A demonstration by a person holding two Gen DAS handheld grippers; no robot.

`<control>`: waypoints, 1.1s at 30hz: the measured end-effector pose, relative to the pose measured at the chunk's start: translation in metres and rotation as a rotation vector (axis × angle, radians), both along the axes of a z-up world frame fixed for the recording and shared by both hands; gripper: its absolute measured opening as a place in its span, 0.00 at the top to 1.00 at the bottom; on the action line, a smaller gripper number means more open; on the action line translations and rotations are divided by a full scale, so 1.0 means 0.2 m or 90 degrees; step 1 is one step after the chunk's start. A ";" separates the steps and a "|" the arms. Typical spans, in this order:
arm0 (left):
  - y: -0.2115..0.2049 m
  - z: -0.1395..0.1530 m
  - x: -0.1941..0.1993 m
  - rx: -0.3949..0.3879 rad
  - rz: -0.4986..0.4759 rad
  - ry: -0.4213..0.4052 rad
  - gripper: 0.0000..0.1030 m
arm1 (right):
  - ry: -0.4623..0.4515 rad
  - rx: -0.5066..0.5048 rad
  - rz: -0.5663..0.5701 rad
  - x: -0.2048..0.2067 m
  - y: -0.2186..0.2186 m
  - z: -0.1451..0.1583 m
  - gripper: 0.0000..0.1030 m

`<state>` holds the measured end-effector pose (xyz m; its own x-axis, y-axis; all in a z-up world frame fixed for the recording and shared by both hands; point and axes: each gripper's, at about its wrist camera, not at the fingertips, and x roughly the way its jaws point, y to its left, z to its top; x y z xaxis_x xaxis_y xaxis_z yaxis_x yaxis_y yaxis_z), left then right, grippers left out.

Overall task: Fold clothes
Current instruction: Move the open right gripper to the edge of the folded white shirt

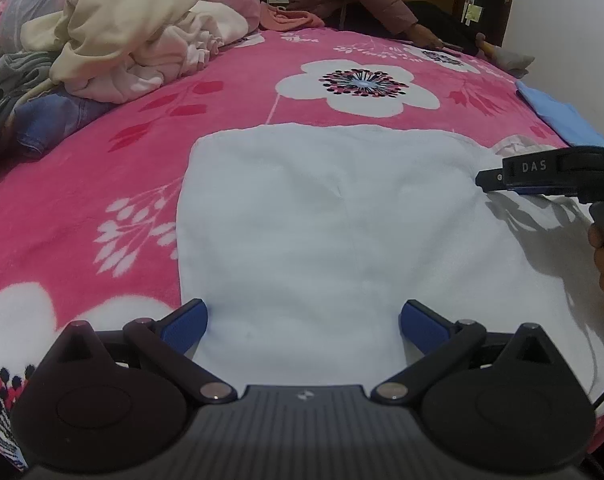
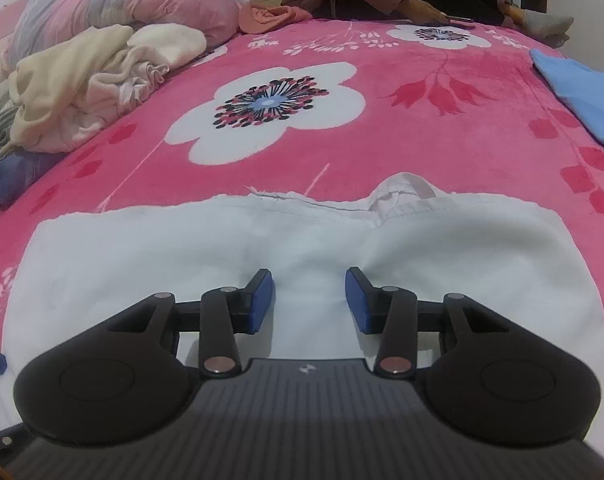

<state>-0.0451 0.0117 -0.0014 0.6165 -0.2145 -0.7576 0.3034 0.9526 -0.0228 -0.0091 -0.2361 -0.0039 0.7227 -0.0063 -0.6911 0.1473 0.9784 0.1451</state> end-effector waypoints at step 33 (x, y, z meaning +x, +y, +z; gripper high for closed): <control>0.02 0.01 -0.02 -0.012 -0.009 -0.003 0.00 | -0.160 0.140 0.012 -0.49 0.03 0.17 0.47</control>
<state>-0.0483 0.0163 -0.0002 0.6166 -0.2368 -0.7509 0.3166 0.9478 -0.0389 -0.1064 -0.2311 0.0291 0.8693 0.1384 -0.4745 0.0617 0.9221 0.3820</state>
